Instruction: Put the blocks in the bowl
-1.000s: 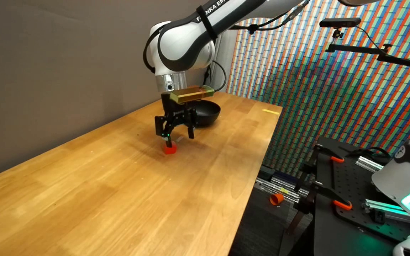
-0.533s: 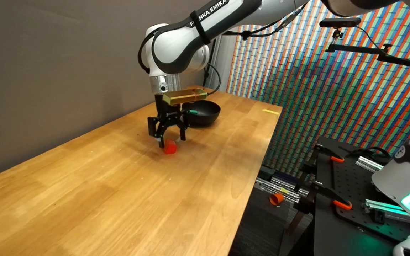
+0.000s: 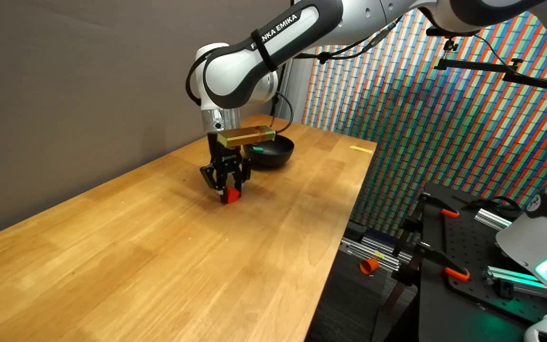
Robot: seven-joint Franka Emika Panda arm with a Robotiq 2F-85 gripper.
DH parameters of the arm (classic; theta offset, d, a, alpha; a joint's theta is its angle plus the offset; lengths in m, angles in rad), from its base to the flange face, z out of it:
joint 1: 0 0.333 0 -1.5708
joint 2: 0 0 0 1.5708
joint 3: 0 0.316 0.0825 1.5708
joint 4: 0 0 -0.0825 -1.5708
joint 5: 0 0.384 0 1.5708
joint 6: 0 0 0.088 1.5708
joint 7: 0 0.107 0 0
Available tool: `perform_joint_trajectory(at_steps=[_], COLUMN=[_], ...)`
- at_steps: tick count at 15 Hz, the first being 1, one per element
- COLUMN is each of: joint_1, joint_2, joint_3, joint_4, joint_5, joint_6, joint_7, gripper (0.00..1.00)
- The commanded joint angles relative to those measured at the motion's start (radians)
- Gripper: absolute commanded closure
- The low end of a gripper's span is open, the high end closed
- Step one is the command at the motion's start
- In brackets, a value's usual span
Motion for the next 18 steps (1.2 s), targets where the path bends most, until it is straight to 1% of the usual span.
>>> perform_joint_trajectory(at_steps=[1, 3, 5, 8, 11, 13, 14, 15, 16, 18], joint_1=[0.0, 0.007, 0.018, 0.015, -0.002, -0.024, -0.038, -0.047, -0.059, -0.078], joint_2=[-0.027, -0.071, -0.135, -0.23, -0.308, -0.329, -0.331, -0.334, -0.332, -0.332], joint_3=[-0.023, -0.053, -0.102, -0.167, -0.214, -0.234, -0.235, -0.237, -0.234, -0.224], joint_4=[-0.001, -0.033, -0.076, -0.134, -0.193, -0.219, -0.222, -0.229, -0.234, -0.255], joint_5=[-0.001, -0.03, -0.086, -0.171, -0.229, -0.252, -0.254, -0.262, -0.263, -0.26], joint_6=[0.001, 0.011, 0.022, 0.041, 0.062, 0.061, 0.049, 0.044, 0.034, 0.026], joint_7=[0.0, 0.007, 0.019, 0.043, 0.069, 0.075, 0.064, 0.058, 0.048, 0.027], gripper=[0.86, 0.86, 0.86, 0.85, 0.85, 0.85, 0.36, 0.35, 0.3, 0.15])
